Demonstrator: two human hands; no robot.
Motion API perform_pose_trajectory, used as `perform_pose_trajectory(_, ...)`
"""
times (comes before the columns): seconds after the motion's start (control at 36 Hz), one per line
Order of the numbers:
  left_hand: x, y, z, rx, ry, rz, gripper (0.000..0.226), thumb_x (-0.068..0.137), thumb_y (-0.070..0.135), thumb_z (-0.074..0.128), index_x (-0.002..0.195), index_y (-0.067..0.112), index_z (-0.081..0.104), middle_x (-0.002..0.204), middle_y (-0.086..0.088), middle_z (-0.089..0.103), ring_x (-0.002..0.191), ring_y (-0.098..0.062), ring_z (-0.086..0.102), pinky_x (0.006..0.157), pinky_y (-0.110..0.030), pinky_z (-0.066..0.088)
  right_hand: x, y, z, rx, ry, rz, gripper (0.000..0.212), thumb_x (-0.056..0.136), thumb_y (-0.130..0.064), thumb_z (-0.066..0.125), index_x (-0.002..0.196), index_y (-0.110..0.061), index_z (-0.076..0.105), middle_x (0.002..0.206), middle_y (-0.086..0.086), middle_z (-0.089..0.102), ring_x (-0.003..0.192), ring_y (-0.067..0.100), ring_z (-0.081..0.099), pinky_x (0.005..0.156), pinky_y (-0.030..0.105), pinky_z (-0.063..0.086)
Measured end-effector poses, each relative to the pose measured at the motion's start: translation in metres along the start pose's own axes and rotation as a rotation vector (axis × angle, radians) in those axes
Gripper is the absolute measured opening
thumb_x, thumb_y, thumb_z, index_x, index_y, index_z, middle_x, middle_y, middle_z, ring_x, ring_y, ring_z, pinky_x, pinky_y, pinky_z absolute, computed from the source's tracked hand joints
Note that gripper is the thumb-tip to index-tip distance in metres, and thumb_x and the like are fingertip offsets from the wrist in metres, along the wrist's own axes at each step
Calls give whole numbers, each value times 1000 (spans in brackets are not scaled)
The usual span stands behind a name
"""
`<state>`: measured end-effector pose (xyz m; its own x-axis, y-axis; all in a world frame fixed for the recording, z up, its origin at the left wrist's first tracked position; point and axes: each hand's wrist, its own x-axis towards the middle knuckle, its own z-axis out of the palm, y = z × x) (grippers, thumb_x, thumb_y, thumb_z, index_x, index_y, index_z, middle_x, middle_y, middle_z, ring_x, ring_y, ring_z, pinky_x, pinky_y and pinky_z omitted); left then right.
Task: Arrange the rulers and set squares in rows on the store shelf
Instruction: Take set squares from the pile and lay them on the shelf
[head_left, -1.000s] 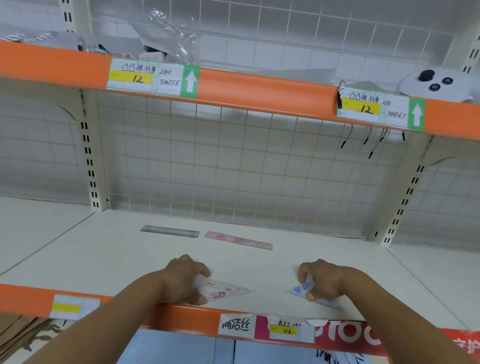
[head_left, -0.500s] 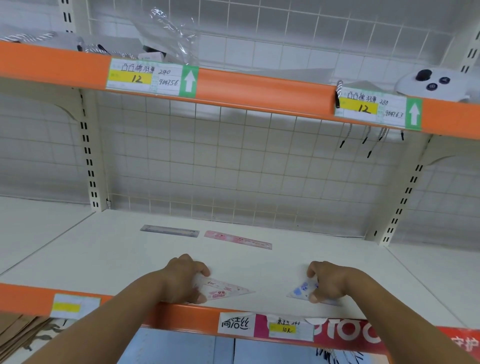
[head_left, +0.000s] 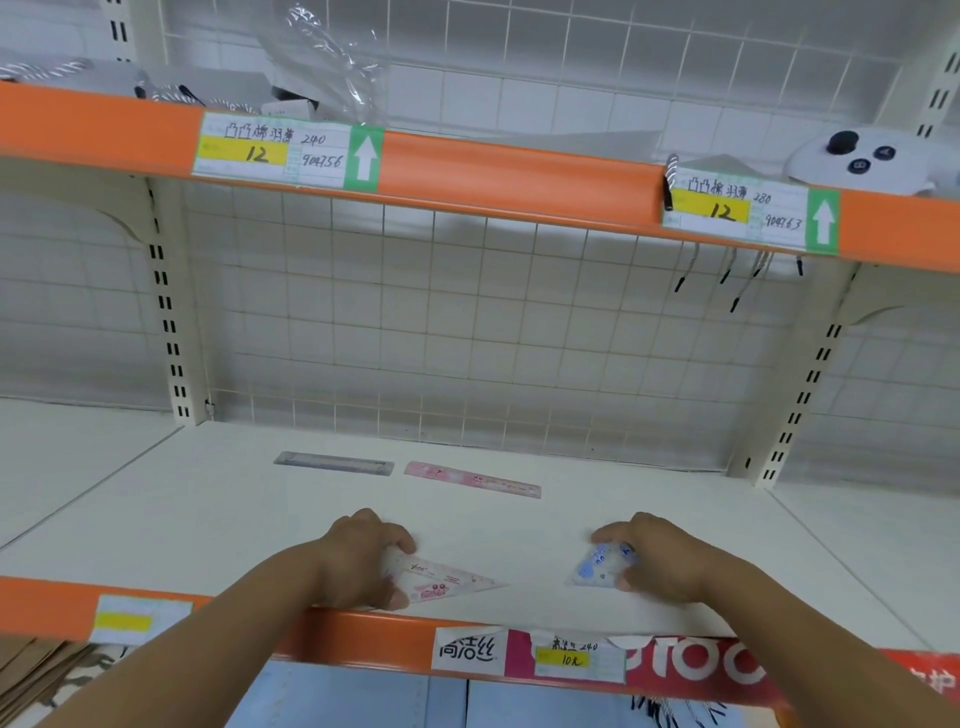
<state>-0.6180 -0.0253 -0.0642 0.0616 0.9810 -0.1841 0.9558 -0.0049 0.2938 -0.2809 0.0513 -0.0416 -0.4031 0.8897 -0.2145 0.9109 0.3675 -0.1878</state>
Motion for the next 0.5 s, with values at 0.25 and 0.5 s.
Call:
perform_pose_trajectory(0.25, 2, -3, 2, 20, 4, 11, 65, 77, 46, 72, 135, 39, 44, 130, 2, 38, 124, -19, 40, 108, -30, 35, -5, -1, -8, -141, -27, -16, 64, 87, -29, 62, 146, -27, 36, 110, -5, 34, 118, 18, 47, 93, 23, 40)
perform_pose_trajectory(0.5, 6, -6, 3, 39, -6, 2, 66, 77, 47, 72, 135, 40, 43, 132, 2, 37, 126, -20, 39, 110, -31, 33, 12, -3, -16, -373, -61, -51, 50, 82, -32, 62, 130, -20, 50, 106, 1, 48, 111, 21, 50, 84, 31, 43)
